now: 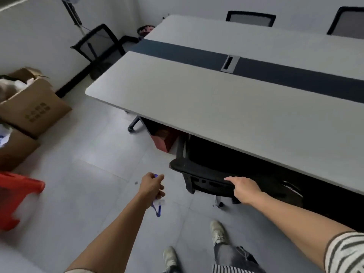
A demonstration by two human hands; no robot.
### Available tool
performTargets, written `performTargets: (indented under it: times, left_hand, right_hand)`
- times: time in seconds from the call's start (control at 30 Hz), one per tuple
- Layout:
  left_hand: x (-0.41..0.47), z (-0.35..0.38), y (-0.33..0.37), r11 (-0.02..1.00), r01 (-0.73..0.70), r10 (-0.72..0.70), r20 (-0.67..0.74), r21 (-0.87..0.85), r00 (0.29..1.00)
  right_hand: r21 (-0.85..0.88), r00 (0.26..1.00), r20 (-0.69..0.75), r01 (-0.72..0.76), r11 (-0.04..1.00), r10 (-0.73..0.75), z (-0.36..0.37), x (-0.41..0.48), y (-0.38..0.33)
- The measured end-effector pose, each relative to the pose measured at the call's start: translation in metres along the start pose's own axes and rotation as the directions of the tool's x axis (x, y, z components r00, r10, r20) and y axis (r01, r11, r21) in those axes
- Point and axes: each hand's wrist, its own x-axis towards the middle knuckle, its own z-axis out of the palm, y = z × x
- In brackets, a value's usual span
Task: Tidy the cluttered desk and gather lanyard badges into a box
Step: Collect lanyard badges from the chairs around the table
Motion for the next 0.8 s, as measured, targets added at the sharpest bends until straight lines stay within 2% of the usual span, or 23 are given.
performTargets:
  times: [0.2,0.3,0.43,0.6,0.7,0.8]
  left_hand:
    - [0.002,-0.01,-0.029,0.969,-0.055,0.014,0.166,0.243,0.986]
    - [-0.003,-0.007,-0.045,0.952,-0.085,0.022,0.211,0.295,0.977]
    - [-0.008,-0.008,-0.063,0.927,-0.096,0.05,0.134,0.362,0.99]
    - [-0.021,-0.023,-0.101,0.975,0.063,-0.059,-0.027,0.212,0.998]
    - [-0.029,-0.035,-0.125,0.98,0.07,-0.049,-0.115,0.187,0.992]
    - [-0.038,-0.044,-0.14,0.989,0.106,-0.09,-0.152,0.101,0.984]
  right_hand:
    - [0.077,0.996,-0.024,-0.089,0.993,0.091,0.039,-0.048,-0.034]
    - [0.123,0.993,-0.054,-0.094,0.988,0.102,0.057,-0.061,-0.068]
    - [0.143,0.994,-0.054,-0.086,0.986,0.095,0.063,-0.073,-0.104]
    - [0.197,0.999,-0.045,0.005,0.98,0.004,0.101,-0.108,-0.134]
    - [0.219,0.995,-0.071,0.086,0.972,-0.073,0.119,-0.133,-0.123]
    - [0.116,0.996,-0.073,0.057,0.992,-0.048,0.134,-0.16,-0.091]
